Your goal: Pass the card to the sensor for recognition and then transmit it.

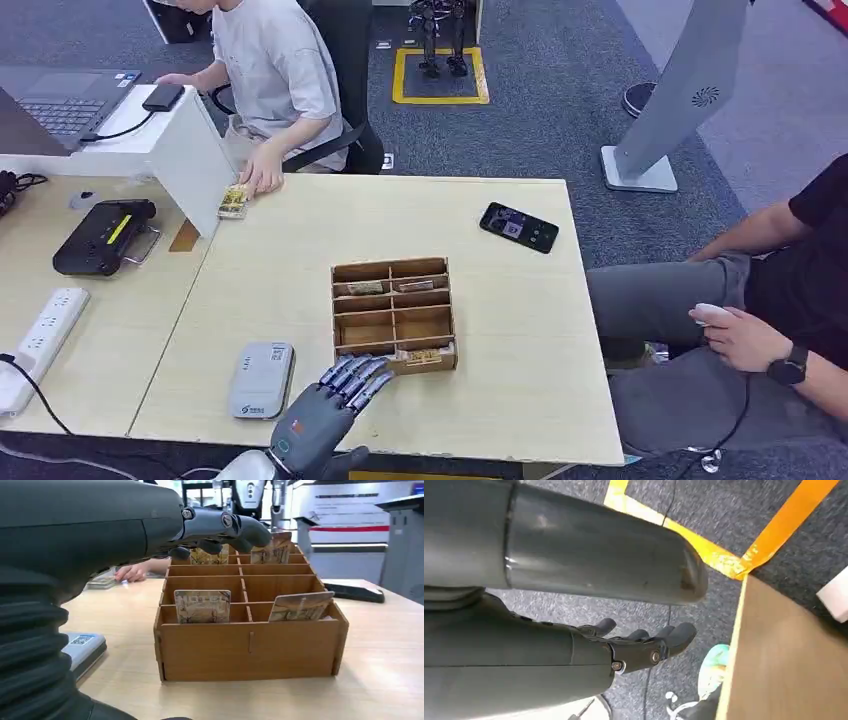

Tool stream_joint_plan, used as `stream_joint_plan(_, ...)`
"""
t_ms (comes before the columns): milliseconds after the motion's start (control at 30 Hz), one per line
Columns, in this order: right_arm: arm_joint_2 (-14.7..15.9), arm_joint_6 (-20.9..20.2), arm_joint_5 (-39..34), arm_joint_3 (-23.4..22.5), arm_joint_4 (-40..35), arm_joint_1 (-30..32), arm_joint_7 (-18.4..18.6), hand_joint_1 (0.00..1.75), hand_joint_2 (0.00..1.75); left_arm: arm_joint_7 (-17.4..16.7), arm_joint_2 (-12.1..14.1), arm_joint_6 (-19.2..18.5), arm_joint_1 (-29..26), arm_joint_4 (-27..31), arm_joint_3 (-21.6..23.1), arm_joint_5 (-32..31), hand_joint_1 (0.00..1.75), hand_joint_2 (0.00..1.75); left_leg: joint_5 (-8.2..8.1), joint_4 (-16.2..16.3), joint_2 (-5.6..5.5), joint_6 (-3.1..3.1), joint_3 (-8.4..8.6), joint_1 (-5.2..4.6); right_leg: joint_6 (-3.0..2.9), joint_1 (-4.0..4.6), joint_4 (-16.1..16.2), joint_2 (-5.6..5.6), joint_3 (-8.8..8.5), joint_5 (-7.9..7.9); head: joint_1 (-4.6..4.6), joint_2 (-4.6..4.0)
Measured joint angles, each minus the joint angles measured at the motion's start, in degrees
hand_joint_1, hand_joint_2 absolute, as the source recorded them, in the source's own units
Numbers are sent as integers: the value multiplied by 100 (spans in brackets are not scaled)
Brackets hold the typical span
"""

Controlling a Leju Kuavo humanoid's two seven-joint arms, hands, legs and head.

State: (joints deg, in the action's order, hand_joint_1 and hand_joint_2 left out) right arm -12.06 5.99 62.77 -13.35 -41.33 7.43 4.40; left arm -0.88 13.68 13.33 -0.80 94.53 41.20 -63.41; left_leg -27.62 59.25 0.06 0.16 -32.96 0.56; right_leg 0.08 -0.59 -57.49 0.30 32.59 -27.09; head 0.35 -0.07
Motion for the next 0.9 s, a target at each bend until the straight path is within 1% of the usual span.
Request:
stream_joint_plan(100, 37, 4, -181, 221, 0, -11, 133, 0, 0, -111, -234, 20, 103, -207, 0, 22, 0, 175, 0, 0, -1, 0, -1, 0, 0, 0, 0, -1, 0, 0, 0, 0)
stream_joint_plan(200, 90, 11, -256, 374, -7, 7, 161, 0, 0, -162, -352, 48, 176, -339, -15, 35, 0, 175, -1, 0, -1, 0, -1, 0, 0, 0, 0, -2, 1, 0, 0, 0)
stream_joint_plan(367, 164, 20, -415, 611, -170, 191, 236, 0, 0, -205, -548, 149, 170, -517, -201, 50, 0, 175, -1, 0, -3, 0, -6, 1, 0, 0, 0, -7, 2, -1, 0, 0)
stream_joint_plan(500, 199, 61, -601, 798, -164, 197, 190, 0, 0, -227, -697, 203, 170, -645, -334, 18, 0, 175, -1, 0, -3, 0, -5, 1, 0, 0, 0, -7, 3, -1, 0, 0)
stream_joint_plan(633, 212, 136, -669, 911, -131, 187, 168, 0, 0, -242, -762, 212, 171, -712, -422, 18, 0, 175, 0, 0, -3, 0, -5, 1, 0, 1, 0, -7, 2, -1, 0, 0)
stream_joint_plan(767, 256, 321, -953, 1095, 40, 61, 153, 0, 0, -280, -813, 210, 193, -811, -489, -2, 0, 175, 0, 0, -2, 0, -5, 1, 0, 1, 0, -6, 2, -1, 0, 0)
stream_joint_plan(900, 293, 365, -1079, 1280, 166, -49, 159, 0, 0, -330, -843, 210, 212, -905, -603, -17, 0, 175, 0, 0, -3, 0, -5, 1, 0, 1, 0, -6, 2, -1, 0, 0)
